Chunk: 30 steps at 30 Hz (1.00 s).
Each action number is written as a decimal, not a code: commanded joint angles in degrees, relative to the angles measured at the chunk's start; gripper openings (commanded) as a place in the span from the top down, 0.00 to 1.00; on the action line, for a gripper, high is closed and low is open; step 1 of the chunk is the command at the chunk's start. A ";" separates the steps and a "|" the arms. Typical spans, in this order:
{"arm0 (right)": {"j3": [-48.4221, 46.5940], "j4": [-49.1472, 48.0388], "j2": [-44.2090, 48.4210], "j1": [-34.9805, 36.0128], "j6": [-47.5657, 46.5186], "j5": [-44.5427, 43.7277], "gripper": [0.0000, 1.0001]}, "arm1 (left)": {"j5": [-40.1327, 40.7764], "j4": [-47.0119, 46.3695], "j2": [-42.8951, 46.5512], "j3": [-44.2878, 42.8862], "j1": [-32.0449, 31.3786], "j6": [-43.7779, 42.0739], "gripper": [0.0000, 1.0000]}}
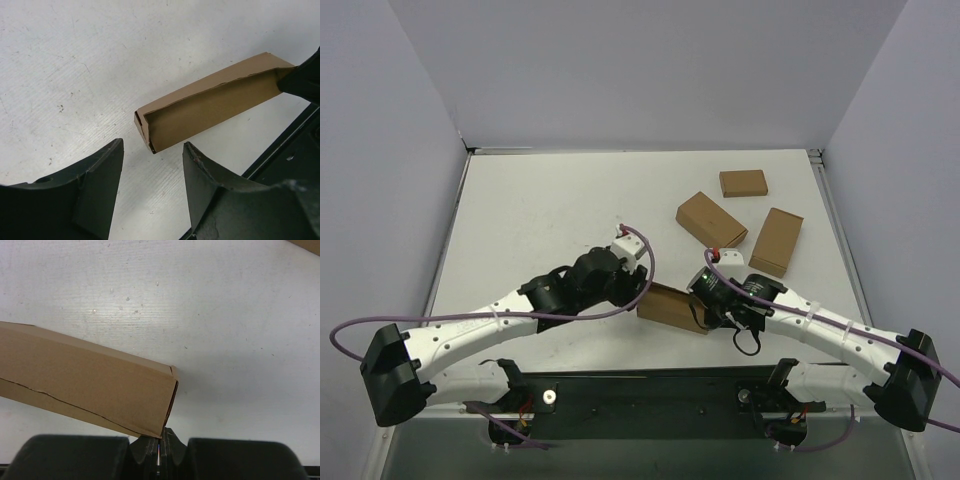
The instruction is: Fold the paper box
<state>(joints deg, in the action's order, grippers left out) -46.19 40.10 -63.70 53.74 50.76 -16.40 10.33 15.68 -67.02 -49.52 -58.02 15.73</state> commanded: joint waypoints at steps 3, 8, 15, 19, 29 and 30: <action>0.23 3.50 -2.30 0.58 0.21 -0.65 1.00 | -5.66 -0.83 2.16 -0.05 3.87 4.13 0.40; 0.40 3.50 -2.30 0.76 0.30 -0.65 1.00 | -8.74 -4.60 1.02 -1.02 6.51 10.45 0.39; 0.32 3.50 -2.48 1.20 0.39 -0.82 1.00 | -11.89 -9.79 -3.55 -2.16 10.73 14.51 0.38; 0.32 3.50 -2.65 1.37 0.48 -0.82 1.00 | -12.52 -12.95 -6.88 -1.99 12.31 16.35 0.38; 0.23 3.50 -3.18 1.46 0.21 -1.26 1.00 | -15.24 -17.79 -9.35 2.04 13.02 18.55 0.40; 0.14 3.50 -3.27 1.46 0.21 -1.35 1.00 | -15.42 -18.14 -9.09 2.93 13.02 18.81 0.41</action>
<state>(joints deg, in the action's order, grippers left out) -46.85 40.14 -64.93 54.85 50.78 -17.61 -2.50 2.17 -76.16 -48.82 -45.25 32.86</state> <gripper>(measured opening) 0.035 0.605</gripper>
